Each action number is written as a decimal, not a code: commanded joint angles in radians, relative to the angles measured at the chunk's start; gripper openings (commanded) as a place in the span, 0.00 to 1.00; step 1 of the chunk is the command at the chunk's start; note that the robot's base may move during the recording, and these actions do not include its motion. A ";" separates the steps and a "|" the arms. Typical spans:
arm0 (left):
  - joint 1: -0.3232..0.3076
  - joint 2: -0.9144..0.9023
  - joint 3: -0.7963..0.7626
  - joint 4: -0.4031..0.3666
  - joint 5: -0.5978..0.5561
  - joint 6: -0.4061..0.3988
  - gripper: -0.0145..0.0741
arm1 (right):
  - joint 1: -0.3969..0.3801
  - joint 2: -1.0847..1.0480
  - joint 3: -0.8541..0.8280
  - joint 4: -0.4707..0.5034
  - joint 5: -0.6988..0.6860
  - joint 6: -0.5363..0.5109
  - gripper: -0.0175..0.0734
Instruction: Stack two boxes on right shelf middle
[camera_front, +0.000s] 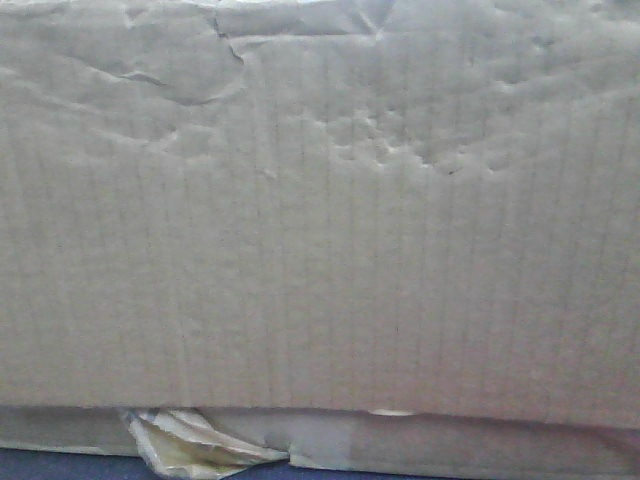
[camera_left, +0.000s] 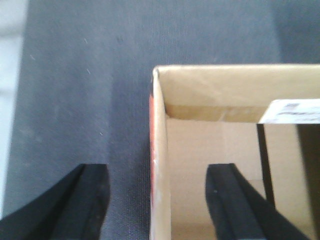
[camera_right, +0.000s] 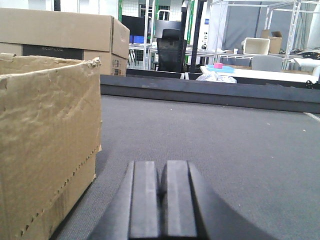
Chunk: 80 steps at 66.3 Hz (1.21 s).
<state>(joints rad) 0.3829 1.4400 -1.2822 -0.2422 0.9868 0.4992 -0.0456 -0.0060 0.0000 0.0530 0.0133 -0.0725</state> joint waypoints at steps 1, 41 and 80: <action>0.002 0.048 -0.006 -0.006 0.001 0.006 0.55 | 0.000 0.006 0.000 0.002 -0.023 -0.005 0.01; 0.002 0.132 -0.006 0.004 -0.007 -0.004 0.04 | 0.000 0.006 0.000 0.002 -0.023 -0.005 0.01; 0.033 0.042 -0.561 0.117 0.130 -0.352 0.04 | 0.000 0.006 0.000 0.002 -0.023 -0.005 0.01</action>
<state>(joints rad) 0.4503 1.4991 -1.7364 -0.1114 1.0615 0.2104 -0.0456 -0.0060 0.0000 0.0530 0.0133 -0.0725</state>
